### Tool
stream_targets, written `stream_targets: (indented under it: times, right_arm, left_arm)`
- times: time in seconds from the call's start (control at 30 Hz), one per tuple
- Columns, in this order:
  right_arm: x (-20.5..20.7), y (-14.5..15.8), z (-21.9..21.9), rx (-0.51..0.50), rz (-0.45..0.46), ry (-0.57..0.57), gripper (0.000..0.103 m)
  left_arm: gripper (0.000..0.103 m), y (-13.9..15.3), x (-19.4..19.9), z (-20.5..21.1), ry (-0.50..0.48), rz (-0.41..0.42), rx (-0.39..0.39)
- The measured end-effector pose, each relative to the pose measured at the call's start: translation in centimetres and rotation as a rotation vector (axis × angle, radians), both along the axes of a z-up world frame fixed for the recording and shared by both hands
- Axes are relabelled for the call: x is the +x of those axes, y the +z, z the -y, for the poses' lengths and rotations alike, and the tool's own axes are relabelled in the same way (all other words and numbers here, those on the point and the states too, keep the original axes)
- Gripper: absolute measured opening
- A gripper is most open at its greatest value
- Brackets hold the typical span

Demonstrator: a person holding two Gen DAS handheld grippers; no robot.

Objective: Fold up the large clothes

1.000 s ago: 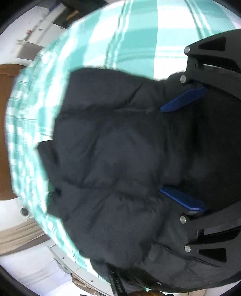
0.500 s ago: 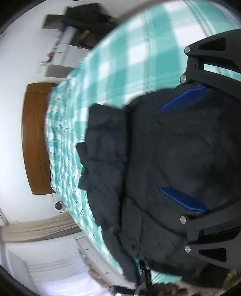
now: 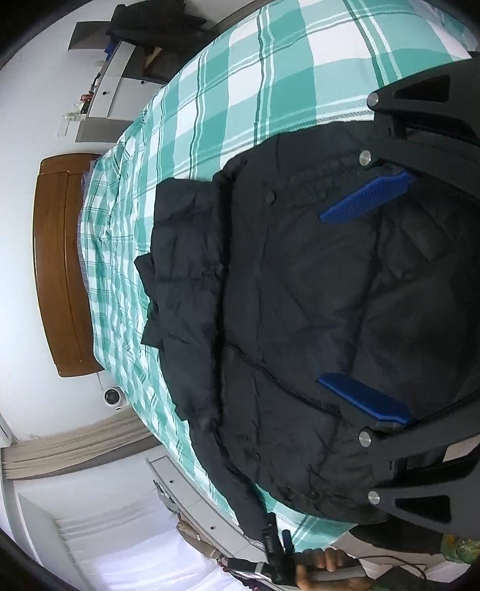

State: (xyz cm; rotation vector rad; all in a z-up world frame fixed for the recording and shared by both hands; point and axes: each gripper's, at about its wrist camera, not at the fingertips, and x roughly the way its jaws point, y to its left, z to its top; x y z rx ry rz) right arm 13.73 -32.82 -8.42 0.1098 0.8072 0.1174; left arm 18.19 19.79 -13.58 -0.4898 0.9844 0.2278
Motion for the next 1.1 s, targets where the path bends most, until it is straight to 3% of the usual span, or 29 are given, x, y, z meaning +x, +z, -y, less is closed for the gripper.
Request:
stream_targets:
  times: [0.17, 0.23, 0.3, 0.37, 0.4, 0.43, 0.5, 0.57, 0.67, 0.77, 0.83, 0.97, 1.1]
  right_arm:
    - [-0.5, 0.2, -0.7, -0.026, 0.006, 0.023, 0.086]
    - [-0.5, 0.1, -0.7, -0.019, -0.004, 0.021, 0.086]
    - [-0.6, -0.1, -0.8, -0.005, -0.016, 0.020, 0.086]
    - [-0.8, -0.2, -0.9, 0.001, -0.022, 0.018, 0.086]
    - [-0.9, -0.2, -1.0, 0.002, -0.024, 0.021, 0.086]
    - [-1.0, -0.3, -1.2, -0.001, -0.028, 0.026, 0.086]
    - [-1.2, -0.4, -1.4, -0.006, -0.031, 0.031, 0.086]
    - [-1.3, -0.5, -1.5, -0.001, -0.033, 0.031, 0.086]
    - [-1.5, -0.7, -1.6, 0.033, -0.035, 0.028, 0.086]
    - [-1.6, -0.6, -1.7, 0.049, -0.029, 0.030, 0.086]
    - [-1.6, -0.4, -1.8, 0.050, -0.016, 0.030, 0.086]
    - [-2.0, 0.3, -1.2, 0.069, 0.009, 0.015, 0.086]
    - [-2.6, 0.7, -0.2, 0.068, 0.027, -0.009, 0.086]
  left_arm:
    - [0.091, -1.9, 2.1, -8.0, 0.262, 0.086, -0.230]
    - [0.091, -2.9, 3.2, -10.1, 0.342, 0.089, -0.284]
    - [0.091, -3.1, 4.4, -11.5, 0.401, 0.116, -0.271]
    - [0.085, -2.8, 5.5, -11.8, 0.428, 0.123, -0.201]
    - [0.066, -2.5, 6.0, -11.7, 0.441, 0.124, -0.159]
    - [0.027, -2.2, 6.4, -11.5, 0.445, 0.122, -0.106]
    - [0.011, -1.5, 7.1, -11.0, 0.412, 0.116, -0.052]
    - [0.007, 0.9, 7.1, -9.0, 0.372, 0.144, 0.073]
    - [0.006, 4.9, 6.6, -5.2, 0.264, 0.221, 0.278]
    - [0.006, 10.1, 6.4, 1.5, 0.088, 0.349, 0.466]
    - [0.006, 12.8, 6.2, 6.1, -0.032, 0.422, 0.541]
    - [0.006, 15.5, 5.9, 15.8, -0.282, 0.531, 0.639]
    - [0.006, 15.0, 4.8, 23.8, -0.486, 0.557, 0.647]
